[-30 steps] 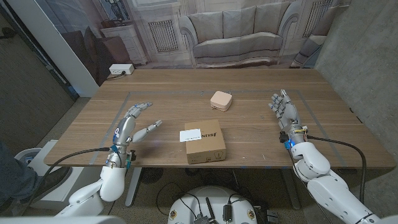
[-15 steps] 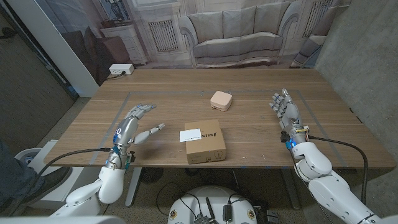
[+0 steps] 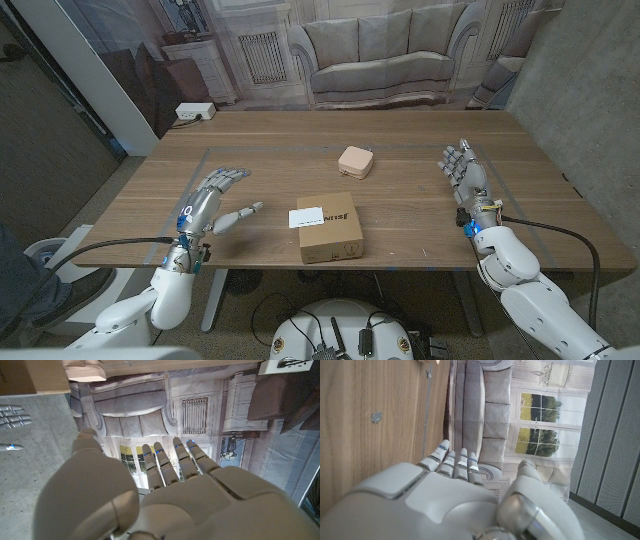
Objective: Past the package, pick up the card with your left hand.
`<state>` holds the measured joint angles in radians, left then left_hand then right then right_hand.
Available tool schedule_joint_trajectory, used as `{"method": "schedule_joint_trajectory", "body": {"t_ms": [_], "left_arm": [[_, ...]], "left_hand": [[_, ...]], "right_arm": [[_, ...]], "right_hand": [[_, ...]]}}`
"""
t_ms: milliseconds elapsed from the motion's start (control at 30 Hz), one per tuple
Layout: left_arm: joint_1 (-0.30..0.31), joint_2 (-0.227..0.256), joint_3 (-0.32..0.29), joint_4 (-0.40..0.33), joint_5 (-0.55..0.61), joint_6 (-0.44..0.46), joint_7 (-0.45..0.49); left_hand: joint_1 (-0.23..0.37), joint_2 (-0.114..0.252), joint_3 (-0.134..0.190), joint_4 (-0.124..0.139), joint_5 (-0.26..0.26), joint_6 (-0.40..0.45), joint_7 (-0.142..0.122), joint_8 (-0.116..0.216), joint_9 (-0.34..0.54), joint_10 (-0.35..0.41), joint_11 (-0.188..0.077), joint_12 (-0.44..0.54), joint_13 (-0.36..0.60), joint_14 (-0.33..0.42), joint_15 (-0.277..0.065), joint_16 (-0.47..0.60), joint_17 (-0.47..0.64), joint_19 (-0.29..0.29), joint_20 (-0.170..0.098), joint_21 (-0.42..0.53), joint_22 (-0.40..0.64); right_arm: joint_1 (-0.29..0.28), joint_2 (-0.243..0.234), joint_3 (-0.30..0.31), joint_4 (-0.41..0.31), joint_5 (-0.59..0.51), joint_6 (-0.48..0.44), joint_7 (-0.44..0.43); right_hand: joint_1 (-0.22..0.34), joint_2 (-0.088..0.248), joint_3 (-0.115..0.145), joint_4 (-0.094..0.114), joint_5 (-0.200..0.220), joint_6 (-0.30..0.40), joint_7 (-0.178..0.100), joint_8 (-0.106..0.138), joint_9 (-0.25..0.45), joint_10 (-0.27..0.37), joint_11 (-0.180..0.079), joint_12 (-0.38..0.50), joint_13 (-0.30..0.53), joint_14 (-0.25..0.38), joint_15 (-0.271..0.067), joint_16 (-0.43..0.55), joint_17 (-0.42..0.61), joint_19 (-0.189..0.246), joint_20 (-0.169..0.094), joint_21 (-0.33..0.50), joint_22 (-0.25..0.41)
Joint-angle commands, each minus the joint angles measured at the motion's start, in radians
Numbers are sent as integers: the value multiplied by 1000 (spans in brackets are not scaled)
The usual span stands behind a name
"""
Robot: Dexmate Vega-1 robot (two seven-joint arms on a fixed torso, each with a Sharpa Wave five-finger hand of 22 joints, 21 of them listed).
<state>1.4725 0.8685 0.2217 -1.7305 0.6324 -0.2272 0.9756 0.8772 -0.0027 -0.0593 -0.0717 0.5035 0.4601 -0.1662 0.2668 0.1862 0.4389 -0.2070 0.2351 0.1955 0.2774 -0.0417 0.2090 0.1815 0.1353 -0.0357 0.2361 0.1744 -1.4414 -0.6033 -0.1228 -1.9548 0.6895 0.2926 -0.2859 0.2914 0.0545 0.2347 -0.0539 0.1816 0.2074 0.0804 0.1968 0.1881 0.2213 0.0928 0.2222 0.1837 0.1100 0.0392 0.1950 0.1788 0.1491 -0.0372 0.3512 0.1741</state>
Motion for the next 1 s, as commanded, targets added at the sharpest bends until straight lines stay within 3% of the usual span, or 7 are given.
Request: {"method": "schedule_joint_trajectory", "body": {"t_ms": [33, 500, 1000], "left_arm": [[-4, 34, 34, -10, 24, 50, 9], [57, 82, 19, -75, 55, 152, 16], [79, 129, 6, -138, 79, 213, -17]], "left_hand": [[7, 1, -1, -7, 8, 9, 0, 2, 1, 6, -1, -5, -1, 14, -140, -3, 1, 6, -24, -1, 4], [15, -3, -3, -11, 9, 18, -12, 1, 1, 12, -1, -9, -1, 13, -142, -6, 1, 2, -21, -6, 4], [25, -6, -6, -15, 11, 36, -32, 2, 0, 25, -5, -12, -1, 3, -143, -12, 2, -10, -13, -16, 5]], "right_arm": [[-33, -10, 40, -51, 1, -23, -26], [-92, -11, 120, -111, 11, -27, -33], [-130, 5, 173, -150, 4, -51, -40]], "right_hand": [[2, 4, 1, -6, -2, 7, -1, 2, 5, 10, -1, -2, 6, 7, 2, -6, 5, 10, -1, -3, 5], [-2, 5, -2, -5, -2, 7, -1, 2, 5, 10, -1, -2, 6, 6, 1, -6, 6, 12, -2, -8, 5], [-7, 5, -4, -4, -2, 9, -1, 2, 5, 12, -1, -2, 6, 7, 1, -5, 6, 14, -1, -13, 5]]}}
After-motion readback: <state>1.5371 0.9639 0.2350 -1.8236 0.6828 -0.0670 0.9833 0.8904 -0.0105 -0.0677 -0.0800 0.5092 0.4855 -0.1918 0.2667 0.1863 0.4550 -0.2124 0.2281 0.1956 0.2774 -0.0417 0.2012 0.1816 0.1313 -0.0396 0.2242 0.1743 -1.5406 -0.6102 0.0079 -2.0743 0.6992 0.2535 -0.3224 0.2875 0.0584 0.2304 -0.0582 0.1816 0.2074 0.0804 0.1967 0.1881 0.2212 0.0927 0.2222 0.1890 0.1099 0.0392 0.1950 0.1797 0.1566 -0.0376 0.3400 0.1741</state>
